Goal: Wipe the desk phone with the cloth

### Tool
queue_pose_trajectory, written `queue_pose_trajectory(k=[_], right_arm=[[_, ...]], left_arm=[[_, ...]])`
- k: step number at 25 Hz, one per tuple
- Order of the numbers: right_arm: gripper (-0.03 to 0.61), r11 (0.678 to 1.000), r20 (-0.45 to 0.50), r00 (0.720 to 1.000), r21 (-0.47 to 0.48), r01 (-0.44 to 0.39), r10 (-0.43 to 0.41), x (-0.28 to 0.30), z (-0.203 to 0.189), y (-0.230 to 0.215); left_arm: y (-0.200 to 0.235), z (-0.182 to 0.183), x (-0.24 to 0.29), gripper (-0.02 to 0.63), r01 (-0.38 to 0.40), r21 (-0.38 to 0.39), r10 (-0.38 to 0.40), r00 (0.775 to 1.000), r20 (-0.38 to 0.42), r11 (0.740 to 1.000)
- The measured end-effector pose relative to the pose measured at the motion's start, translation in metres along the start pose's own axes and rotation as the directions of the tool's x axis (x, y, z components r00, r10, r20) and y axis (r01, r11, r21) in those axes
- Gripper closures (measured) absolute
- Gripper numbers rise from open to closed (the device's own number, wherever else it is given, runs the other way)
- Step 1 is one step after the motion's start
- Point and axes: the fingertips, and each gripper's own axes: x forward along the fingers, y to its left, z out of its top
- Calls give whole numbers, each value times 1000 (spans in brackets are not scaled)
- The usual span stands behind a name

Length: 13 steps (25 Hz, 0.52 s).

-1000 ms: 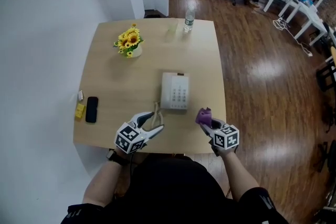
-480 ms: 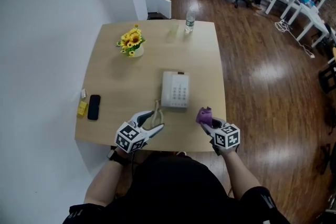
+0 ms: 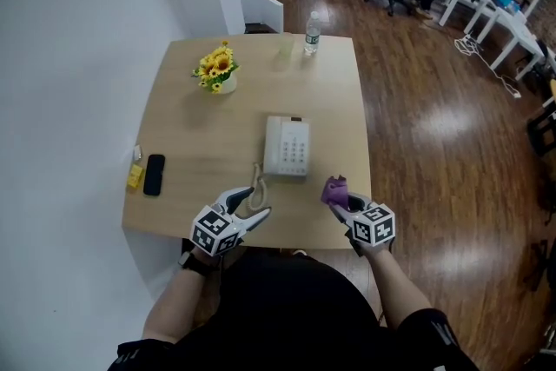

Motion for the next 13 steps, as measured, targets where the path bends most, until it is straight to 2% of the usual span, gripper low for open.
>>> queue_pose_trajectory(k=[13], right_arm=[[425, 1000, 21, 1000, -9, -15, 15, 7, 10, 0]], left_arm=[[11, 7, 1, 339, -6, -17, 6, 1000, 1, 1000]])
